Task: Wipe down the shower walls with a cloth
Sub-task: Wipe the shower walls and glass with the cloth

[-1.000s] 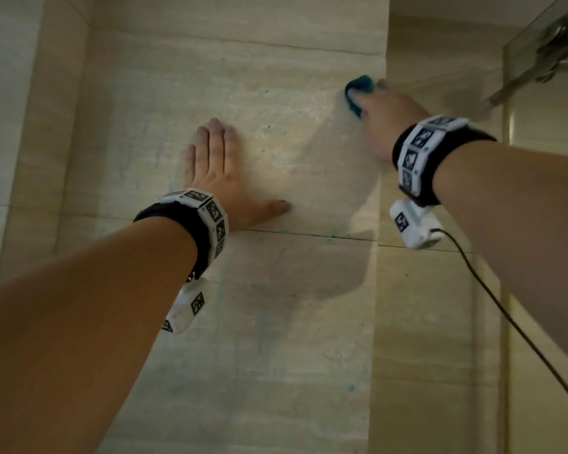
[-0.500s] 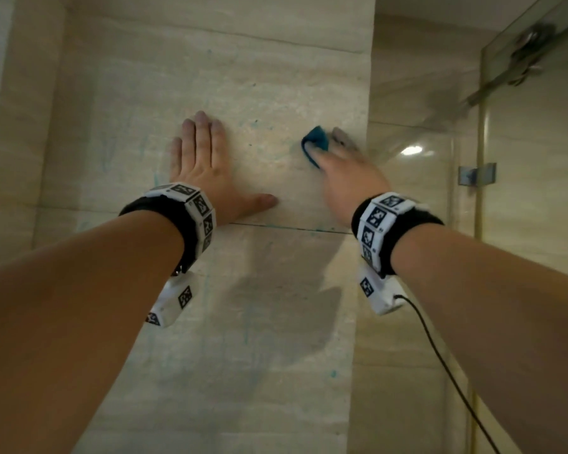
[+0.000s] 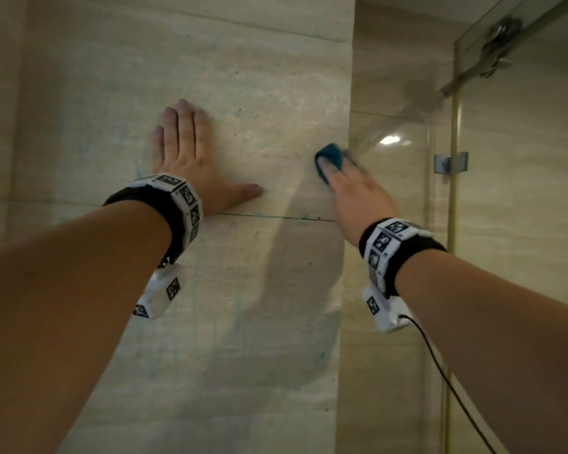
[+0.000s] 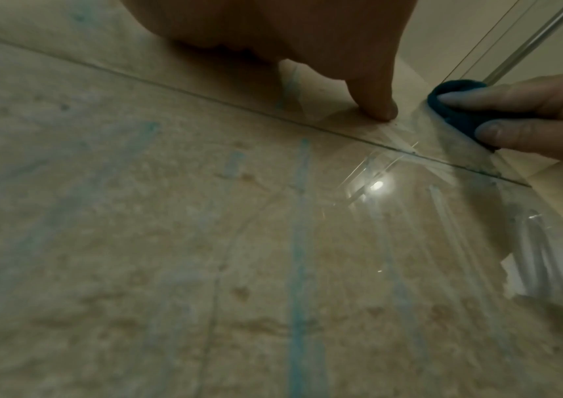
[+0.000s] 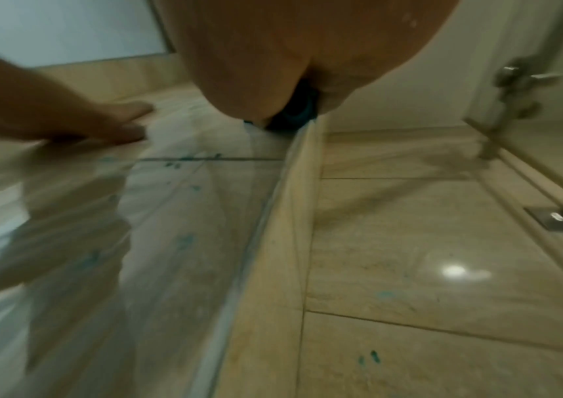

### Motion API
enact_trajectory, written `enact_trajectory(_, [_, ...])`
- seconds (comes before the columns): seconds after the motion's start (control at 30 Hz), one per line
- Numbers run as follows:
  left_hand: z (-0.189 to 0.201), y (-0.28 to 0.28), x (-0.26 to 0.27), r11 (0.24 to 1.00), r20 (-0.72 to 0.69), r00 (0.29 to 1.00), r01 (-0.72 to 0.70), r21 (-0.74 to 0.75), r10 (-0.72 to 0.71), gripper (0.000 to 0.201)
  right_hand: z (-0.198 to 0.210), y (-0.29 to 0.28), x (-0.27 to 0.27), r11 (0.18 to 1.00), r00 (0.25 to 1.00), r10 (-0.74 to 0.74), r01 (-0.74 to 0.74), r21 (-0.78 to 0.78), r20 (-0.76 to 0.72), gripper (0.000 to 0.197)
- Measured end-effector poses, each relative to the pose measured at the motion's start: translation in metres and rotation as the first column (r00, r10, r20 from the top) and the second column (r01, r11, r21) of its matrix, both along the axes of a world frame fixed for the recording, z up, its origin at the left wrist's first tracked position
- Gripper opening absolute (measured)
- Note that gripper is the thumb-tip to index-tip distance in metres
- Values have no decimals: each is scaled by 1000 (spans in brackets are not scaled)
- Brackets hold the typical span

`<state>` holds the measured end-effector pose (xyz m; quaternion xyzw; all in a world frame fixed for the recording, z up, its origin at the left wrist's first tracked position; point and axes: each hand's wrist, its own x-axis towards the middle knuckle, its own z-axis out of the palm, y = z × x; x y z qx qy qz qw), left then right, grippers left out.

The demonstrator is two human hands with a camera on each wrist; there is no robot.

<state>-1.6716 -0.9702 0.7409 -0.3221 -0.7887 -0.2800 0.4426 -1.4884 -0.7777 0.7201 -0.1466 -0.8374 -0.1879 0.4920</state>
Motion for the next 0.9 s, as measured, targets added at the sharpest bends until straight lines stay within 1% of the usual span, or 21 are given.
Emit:
enact_trajectory(0.1, [0,1,-3,1000,-17,1000,-1,10,1,153,7,4,0,995,999,23,-27,-95,-41,76])
enact_trajectory(0.13, [-1,2,-3,1000,-22,1000,-3,12,3,153,9,3,-2,988,994,74,-83,-128,-77,69])
enact_trajectory(0.17, [-1,2,-3,1000,-22,1000,-5,10,5,153,11,1,-4,972,979,141,-165,-165,-148,60])
enact_trajectory(0.2, [-1,2,-4,1000,-20,1000,-7,7,7,152,13,-2,-6,944,947,204,-258,-207,-249,52])
enact_trajectory(0.23, [-1,2,-3,1000,-20,1000,-8,5,8,152,15,-5,-7,897,894,252,-360,-257,-371,47])
enact_trajectory(0.3, [-1,1,-3,1000,-22,1000,-13,9,13,152,20,-8,-12,757,767,270,-543,-363,-583,47])
enact_trajectory(0.33, [-1,1,-2,1000,-23,1000,-12,9,12,152,23,-10,-14,678,718,253,-610,-410,-649,50])
enact_trajectory(0.37, [-1,1,-2,1000,-21,1000,-10,7,10,152,26,-10,-15,610,686,240,-657,-444,-686,53])
enact_trajectory(0.43, [-1,1,-2,1000,-22,1000,-13,4,14,152,33,-6,-19,490,621,256,-744,-455,-740,57])
enact_trajectory(0.47, [-1,0,-1,1000,-23,1000,-19,3,19,152,36,-5,-20,450,591,262,-774,-445,-763,58])
enact_trajectory(0.53, [-1,1,-2,1000,-21,999,-27,-1,27,152,40,-1,-20,398,531,249,-819,-414,-810,55])
enact_trajectory(0.63, [-1,1,-2,1000,-23,999,-28,1,28,152,44,3,-19,342,493,164,-841,-419,-855,42])
enact_trajectory(0.67, [-1,1,-2,1000,-25,999,-28,5,28,152,45,6,-19,343,499,116,-831,-437,-859,39])
enact_trajectory(0.7, [-2,1,-3,1000,-28,999,-27,9,27,152,45,4,-18,304,486,76,-843,-444,-871,35])
enact_trajectory(0.73, [-2,1,-3,1000,-30,999,-26,10,27,152,44,10,-20,313,536,40,-808,-499,-843,32])
enact_trajectory(0.77, [-2,1,-3,1000,-29,999,-27,9,28,152,39,18,-19,338,618,21,-744,-576,-786,30])
enact_trajectory(0.8, [-2,1,-3,1000,-28,999,-30,9,30,152,36,30,-23,381,773,-54,-569,-729,-632,34])
enact_trajectory(0.83, [-2,1,-3,999,-28,999,-32,9,32,152,32,38,-27,394,842,-96,-458,-797,-531,48])
enact_trajectory(0.87, [-1,1,-3,999,-28,999,-33,10,34,152,24,44,-27,401,867,-89,-419,-814,-490,58])
enact_trajectory(0.9, [-1,1,-2,999,-29,999,-33,9,34,152,16,54,-31,410,895,-62,-381,-829,-442,57])
